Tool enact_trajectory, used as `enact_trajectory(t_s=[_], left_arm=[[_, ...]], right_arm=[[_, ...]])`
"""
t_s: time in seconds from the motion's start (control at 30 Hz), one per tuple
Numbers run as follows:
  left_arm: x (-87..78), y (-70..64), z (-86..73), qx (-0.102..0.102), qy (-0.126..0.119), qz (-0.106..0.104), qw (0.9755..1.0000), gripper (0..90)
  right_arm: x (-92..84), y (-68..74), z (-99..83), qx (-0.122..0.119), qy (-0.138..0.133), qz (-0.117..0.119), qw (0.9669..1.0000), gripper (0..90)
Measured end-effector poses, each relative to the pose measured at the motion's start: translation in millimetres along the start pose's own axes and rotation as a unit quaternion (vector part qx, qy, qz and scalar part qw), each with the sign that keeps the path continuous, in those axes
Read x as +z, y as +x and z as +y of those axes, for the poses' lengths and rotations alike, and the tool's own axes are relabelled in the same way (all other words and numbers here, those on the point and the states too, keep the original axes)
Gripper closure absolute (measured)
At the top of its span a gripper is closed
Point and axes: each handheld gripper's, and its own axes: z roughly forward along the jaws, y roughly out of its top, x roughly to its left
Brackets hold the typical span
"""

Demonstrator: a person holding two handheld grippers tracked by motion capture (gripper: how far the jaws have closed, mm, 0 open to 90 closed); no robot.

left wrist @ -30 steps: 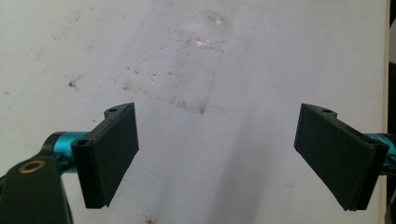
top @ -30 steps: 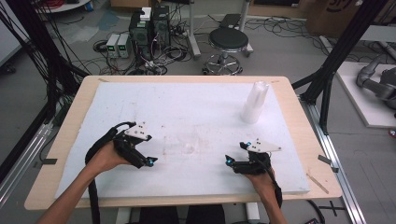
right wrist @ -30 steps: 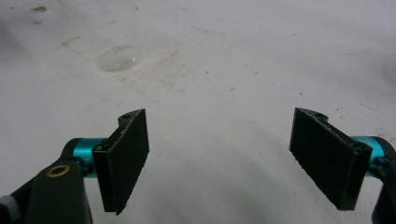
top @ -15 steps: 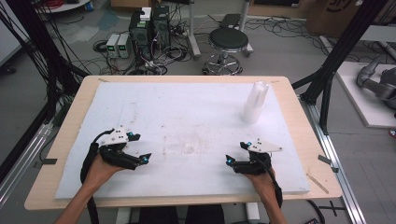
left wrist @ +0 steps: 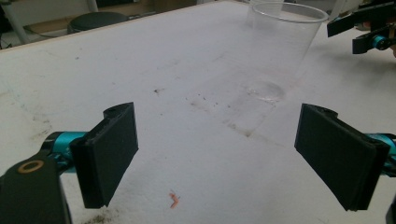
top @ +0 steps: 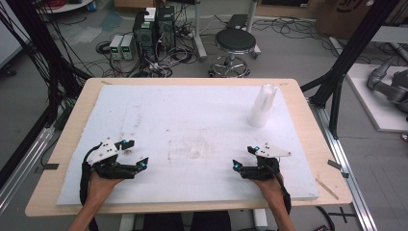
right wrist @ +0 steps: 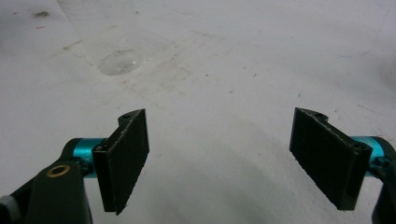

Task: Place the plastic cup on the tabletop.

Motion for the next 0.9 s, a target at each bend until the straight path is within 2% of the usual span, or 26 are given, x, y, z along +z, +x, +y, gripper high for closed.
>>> enact_trajectory(t_s=[0.1,0.5,0.77,0.9], left_arm=[[-1.8,1.6,-2.7,-0.007,-0.009,-0.007,0.9999,12.7],[-2.9,3.7,-11.9,-0.008,-0.027,0.015,0.9995,12.7],[-4.1,4.2,-14.7,-0.013,-0.037,0.018,0.9991,12.7],[-4.4,6.0,-15.1,-0.023,-0.039,0.016,0.9989,12.8]], right_arm=[[0.0,0.0,-0.1,0.002,0.001,-0.001,1.0,19.5],[-1.4,0.1,-0.7,0.004,-0.007,0.0,1.0,19.5],[-2.3,0.5,-1.1,0.002,-0.014,-0.001,0.9999,19.5],[-4.4,1.6,-2.0,-0.005,-0.024,-0.005,0.9997,19.5]])
